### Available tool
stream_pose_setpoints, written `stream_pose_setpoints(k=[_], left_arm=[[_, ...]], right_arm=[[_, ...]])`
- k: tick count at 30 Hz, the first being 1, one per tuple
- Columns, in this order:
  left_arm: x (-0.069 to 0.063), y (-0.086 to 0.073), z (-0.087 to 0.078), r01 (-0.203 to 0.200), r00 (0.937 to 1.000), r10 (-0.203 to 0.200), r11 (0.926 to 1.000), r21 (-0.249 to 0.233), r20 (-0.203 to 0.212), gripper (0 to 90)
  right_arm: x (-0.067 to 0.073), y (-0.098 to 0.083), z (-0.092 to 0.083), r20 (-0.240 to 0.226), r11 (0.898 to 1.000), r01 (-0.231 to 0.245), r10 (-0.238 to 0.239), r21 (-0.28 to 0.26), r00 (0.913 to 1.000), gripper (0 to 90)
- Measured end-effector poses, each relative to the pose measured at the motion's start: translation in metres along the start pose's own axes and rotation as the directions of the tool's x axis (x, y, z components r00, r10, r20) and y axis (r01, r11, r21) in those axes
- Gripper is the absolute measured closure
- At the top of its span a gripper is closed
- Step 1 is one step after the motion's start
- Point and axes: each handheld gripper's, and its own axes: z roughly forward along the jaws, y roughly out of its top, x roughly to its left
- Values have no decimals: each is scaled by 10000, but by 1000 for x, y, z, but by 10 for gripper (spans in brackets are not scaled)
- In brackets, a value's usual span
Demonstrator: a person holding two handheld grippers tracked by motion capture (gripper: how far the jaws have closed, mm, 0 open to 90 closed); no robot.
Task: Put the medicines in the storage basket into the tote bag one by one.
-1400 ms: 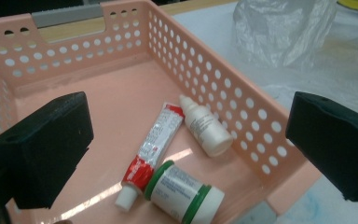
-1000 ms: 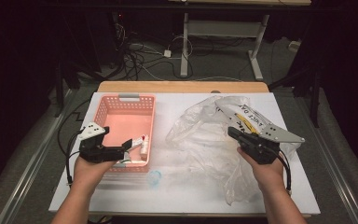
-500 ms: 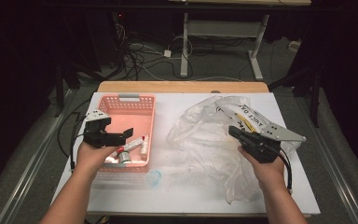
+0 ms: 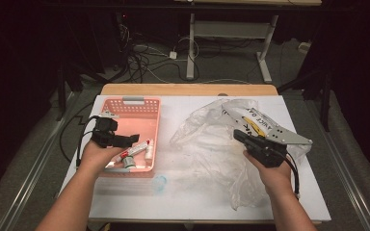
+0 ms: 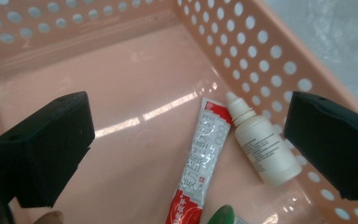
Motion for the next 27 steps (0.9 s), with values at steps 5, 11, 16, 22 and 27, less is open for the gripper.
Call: stream_pose_setpoints(k=[5, 11, 16, 22, 27], left_arm=[[3, 4, 12, -83, 9999, 73, 9954, 952, 115, 45], [4, 7, 25, -191, 9997, 152, 9776, 2094, 202, 59], [2, 7, 35, -490, 9986, 409, 9547, 2934, 337, 114], [1, 11, 48, -772, 9966, 574, 9039, 4208, 598, 166], [-1, 11, 55, -894, 9960, 767, 8679, 4886, 460, 266]], right_arm=[[0, 2, 0, -20, 9999, -80, 79, -78, 10000, 900], [0, 4, 2, -79, 9999, -88, 87, -126, 9999, 900], [0, 4, 2, -119, 9999, -75, 73, -148, 9999, 900], [1, 5, 1, -135, 9998, -94, 92, -188, 9999, 900], [1, 4, 0, -179, 9999, -28, 25, -167, 9998, 900]])
